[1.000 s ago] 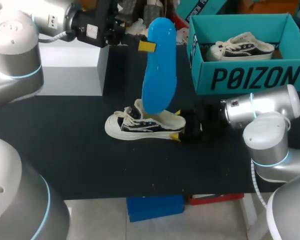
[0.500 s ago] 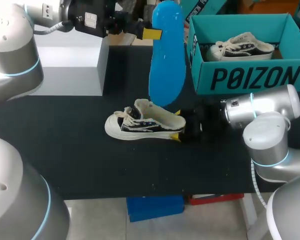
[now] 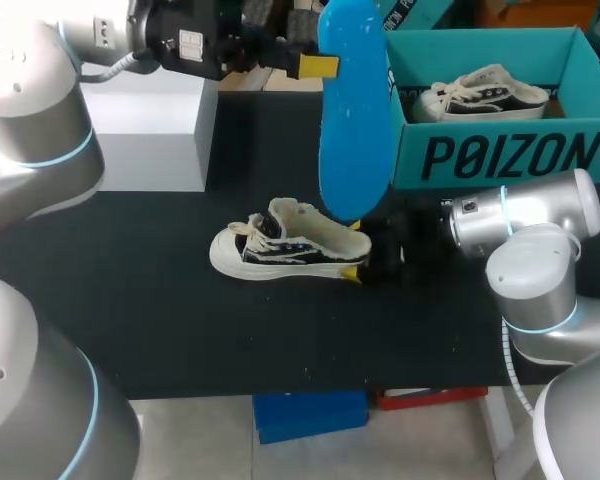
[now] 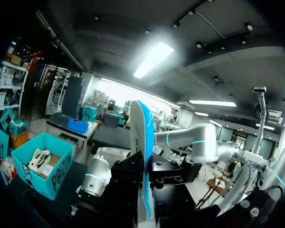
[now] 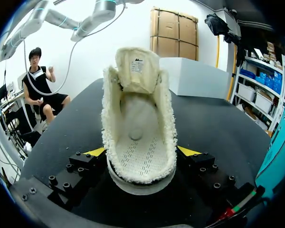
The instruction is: Take the shoe out of the shoebox, open the shoe tongue, remove and reinsert the insole, then place the shoe into the shoebox
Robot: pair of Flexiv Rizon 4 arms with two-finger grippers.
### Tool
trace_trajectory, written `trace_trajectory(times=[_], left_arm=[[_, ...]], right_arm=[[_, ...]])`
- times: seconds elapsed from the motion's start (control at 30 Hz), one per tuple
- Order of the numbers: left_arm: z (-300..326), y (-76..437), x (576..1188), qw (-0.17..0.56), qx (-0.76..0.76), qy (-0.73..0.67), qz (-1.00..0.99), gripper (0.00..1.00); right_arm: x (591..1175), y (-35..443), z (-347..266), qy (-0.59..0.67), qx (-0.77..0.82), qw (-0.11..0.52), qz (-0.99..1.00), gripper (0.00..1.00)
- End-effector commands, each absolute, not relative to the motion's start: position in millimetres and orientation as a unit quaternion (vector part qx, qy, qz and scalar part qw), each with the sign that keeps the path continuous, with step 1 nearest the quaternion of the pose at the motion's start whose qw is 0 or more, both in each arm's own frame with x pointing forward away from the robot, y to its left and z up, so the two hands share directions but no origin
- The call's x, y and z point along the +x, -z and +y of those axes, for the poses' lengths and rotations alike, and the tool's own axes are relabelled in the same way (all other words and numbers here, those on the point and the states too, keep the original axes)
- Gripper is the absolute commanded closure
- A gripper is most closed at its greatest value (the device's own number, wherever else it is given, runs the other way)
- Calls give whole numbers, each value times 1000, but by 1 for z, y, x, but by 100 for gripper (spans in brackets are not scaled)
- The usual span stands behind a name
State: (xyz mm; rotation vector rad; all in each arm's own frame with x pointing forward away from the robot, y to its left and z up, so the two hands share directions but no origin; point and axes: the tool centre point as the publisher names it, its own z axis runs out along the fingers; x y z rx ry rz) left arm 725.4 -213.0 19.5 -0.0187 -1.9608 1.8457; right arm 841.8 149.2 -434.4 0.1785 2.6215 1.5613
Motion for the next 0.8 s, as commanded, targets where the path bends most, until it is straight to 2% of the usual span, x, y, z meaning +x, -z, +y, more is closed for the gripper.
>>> trace_trajectory(times=[0.03,0.07,0.1,0.13,0.17,0.23,0.27,0.8], left_arm=[[-214,-16,725,222,-6,-670,-708,100],[-214,-16,725,222,-6,-670,-708,100],[-214,-16,725,222,-6,-670,-708,100],[-214,-16,725,222,-6,-670,-708,100],[-214,-16,725,222,-6,-670,-708,100],[-214,-16,725,222,-6,-670,-708,100],[-214,-16,725,222,-6,-670,-708,100],[-214,-16,725,222,-6,-670,-708,100]], right_arm=[[841,434,150,-509,59,42,858,100],[841,434,150,-509,59,42,858,100],[841,434,150,-509,59,42,858,93],[841,434,149,-503,56,41,861,77],[840,433,149,-496,50,39,866,72],[839,431,146,-468,45,42,881,54],[840,429,143,-461,46,42,885,0],[837,420,100,-216,101,11,971,0]])
